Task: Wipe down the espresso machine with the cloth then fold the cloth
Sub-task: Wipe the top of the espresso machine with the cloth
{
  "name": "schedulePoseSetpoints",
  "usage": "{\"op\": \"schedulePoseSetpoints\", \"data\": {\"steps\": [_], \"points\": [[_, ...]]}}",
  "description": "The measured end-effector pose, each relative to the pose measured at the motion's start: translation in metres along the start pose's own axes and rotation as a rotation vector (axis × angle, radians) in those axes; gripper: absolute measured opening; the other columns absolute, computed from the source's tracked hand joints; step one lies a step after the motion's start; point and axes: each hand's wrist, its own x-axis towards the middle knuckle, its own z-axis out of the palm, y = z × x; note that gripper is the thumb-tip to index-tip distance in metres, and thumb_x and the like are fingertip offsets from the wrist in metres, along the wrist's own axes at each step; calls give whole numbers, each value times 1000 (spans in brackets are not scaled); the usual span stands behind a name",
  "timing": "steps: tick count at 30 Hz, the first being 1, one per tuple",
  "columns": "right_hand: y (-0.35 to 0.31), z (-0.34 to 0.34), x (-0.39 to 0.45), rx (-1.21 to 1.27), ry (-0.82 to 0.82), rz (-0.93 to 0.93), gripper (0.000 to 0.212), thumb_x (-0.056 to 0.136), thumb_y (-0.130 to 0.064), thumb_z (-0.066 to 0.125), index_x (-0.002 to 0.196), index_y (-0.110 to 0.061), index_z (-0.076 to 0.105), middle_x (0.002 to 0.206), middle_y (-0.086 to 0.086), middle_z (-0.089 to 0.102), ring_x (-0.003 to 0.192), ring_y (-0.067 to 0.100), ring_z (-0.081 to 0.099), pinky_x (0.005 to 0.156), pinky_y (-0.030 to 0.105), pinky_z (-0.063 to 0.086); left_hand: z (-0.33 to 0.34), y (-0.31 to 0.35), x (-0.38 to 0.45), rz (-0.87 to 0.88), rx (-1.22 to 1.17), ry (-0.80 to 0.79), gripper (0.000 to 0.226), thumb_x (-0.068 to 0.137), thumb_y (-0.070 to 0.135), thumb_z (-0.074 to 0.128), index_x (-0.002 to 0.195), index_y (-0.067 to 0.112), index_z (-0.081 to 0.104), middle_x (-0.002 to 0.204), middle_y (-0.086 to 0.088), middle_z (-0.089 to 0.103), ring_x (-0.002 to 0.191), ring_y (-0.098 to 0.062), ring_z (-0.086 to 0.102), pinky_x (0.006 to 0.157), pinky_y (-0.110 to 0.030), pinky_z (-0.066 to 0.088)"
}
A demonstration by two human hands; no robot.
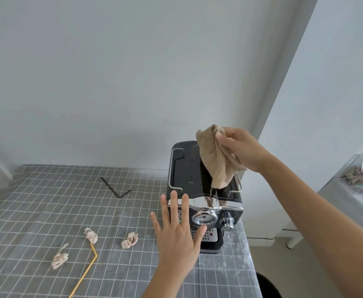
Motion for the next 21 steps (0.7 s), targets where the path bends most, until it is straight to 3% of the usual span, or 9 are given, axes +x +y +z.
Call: {"op": "schedulePoseSetpoints", "data": {"steps": [4,7,10,13,16,18,19,20,21], "points": [[-18,-9,6,-157,184,-130,17,98,-31,57,93,-30,74,85,-14,70,86,12,65,86,32,52,1,1,0,-3,-2,0,79,88,67,30,150,20,22,158,-11,19,144,-37,17,105,-65,27],[-29,-10,11,-281,403,-183,9,86,-34,72,89,-26,77,71,-12,67,71,7,62,72,23,50,1,0,-1,1,0,5,79,89,67,30,151,20,20,158,-11,18,144,-37,17,106,-65,26],[-36,-6,16,-623,518,-250,29,79,-44,75,76,-16,73,62,-1,61,63,13,55,61,28,45,0,1,-2,4,6,2,79,89,66,30,151,19,21,158,-11,18,144,-37,17,106,-65,26],[-44,6,24,-919,559,-278,45,88,-52,63,72,-9,67,62,6,60,64,26,57,57,31,44,0,1,-1,0,4,2,78,89,66,29,151,19,21,158,-11,18,144,-37,18,105,-65,28],[-39,21,41,-992,477,-217,63,95,-58,44,68,-3,61,59,12,55,57,30,53,50,30,39,-1,2,0,-2,8,-2,78,89,66,29,150,19,21,157,-11,19,143,-37,19,104,-65,29],[-26,32,48,-1044,297,-139,65,95,-60,29,84,-9,68,72,8,60,66,26,57,55,32,43,-1,1,-1,-1,6,2,78,89,66,30,150,19,21,157,-11,19,143,-37,19,104,-65,29],[-17,38,48,-1006,187,-67,59,97,-56,31,103,-12,69,93,10,65,86,28,62,72,35,49,-1,1,-1,0,4,5,78,89,66,30,150,19,21,157,-11,19,143,-37,19,104,-65,29],[-5,44,46,-968,63,30,53,99,-51,35,124,-12,61,121,15,60,114,33,55,93,41,45,-1,2,-1,2,3,5,77,89,66,30,150,19,21,157,-11,20,143,-37,19,104,-65,30],[8,51,41,-982,-56,97,54,100,-48,37,141,-13,45,144,17,44,135,35,38,108,48,34,-2,2,-1,3,4,5,77,89,66,29,150,19,21,157,-11,20,143,-37,19,104,-65,30]]}}
